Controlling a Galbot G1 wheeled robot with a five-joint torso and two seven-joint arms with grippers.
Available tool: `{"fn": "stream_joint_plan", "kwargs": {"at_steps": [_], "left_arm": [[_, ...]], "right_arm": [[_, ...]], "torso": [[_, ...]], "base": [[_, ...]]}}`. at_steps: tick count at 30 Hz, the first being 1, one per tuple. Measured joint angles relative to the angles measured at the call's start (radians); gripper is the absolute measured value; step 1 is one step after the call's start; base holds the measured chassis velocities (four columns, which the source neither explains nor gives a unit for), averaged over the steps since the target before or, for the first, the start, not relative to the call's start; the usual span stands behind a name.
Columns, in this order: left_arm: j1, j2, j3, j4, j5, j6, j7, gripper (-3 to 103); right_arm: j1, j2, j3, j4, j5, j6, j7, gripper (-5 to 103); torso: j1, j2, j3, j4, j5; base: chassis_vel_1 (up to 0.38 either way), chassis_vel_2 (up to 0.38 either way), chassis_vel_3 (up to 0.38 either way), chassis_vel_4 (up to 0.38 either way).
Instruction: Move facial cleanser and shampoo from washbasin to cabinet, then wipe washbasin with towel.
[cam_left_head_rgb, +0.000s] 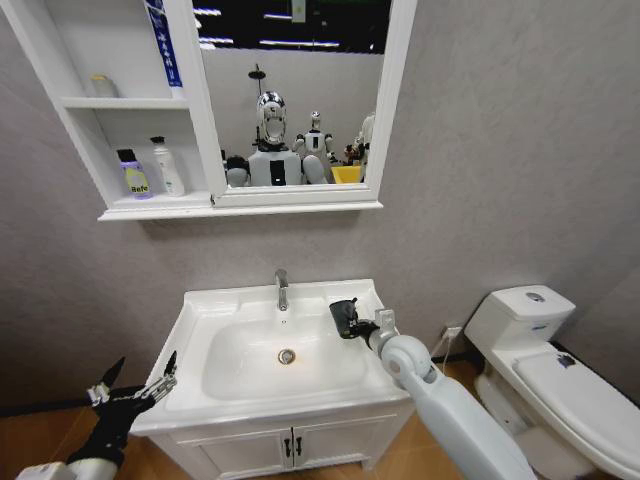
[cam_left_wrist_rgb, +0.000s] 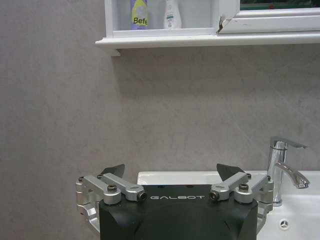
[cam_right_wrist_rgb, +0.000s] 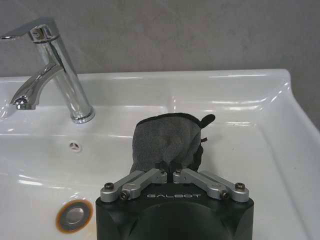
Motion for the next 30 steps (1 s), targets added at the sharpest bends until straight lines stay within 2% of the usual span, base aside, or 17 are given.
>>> {"fn": "stream_joint_plan", "kwargs": {"at_steps": [4,6,9,15,24,30], "left_arm": [[0.0,0.0,0.0,0.0,0.0,0.0,0.0,100],[0.0,0.0,0.0,0.0,0.0,0.0,0.0,100],[0.0,0.0,0.0,0.0,0.0,0.0,0.0,100],[0.0,0.0,0.0,0.0,0.0,0.0,0.0,100],[0.0,0.0,0.0,0.0,0.0,0.0,0.0,100],[0.0,0.0,0.0,0.0,0.0,0.0,0.0,100]], "right_arm": [[-0.003,0.021,-0.021,0.0,0.028,0.0,0.03,0],[-0.015,0.068,-0.053,-0.011,0.044,0.0,0.062,0],[-0.023,0.099,-0.055,-0.034,0.044,0.0,0.072,0],[-0.047,0.109,-0.031,-0.068,0.039,0.0,0.071,0],[-0.068,0.106,0.006,-0.129,0.017,0.0,0.0,0],[-0.045,0.149,-0.003,-0.191,-0.007,0.0,-0.033,0]], "torso": [[0.0,0.0,0.0,0.0001,0.0],[0.0,0.0,0.0,0.0001,0.0],[0.0,0.0,0.0,0.0001,-0.0001],[0.0,0.0,0.0,0.0,0.0001],[0.0,0.0,0.0,-0.0001,0.0001],[0.0,0.0,0.0,0.0001,0.0001]], "base": [[0.0,0.0,0.0,0.0],[0.0,0.0,0.0,0.0],[0.0,0.0,0.0,0.0],[0.0,0.0,0.0,0.0],[0.0,0.0,0.0,0.0],[0.0,0.0,0.0,0.0]]}}
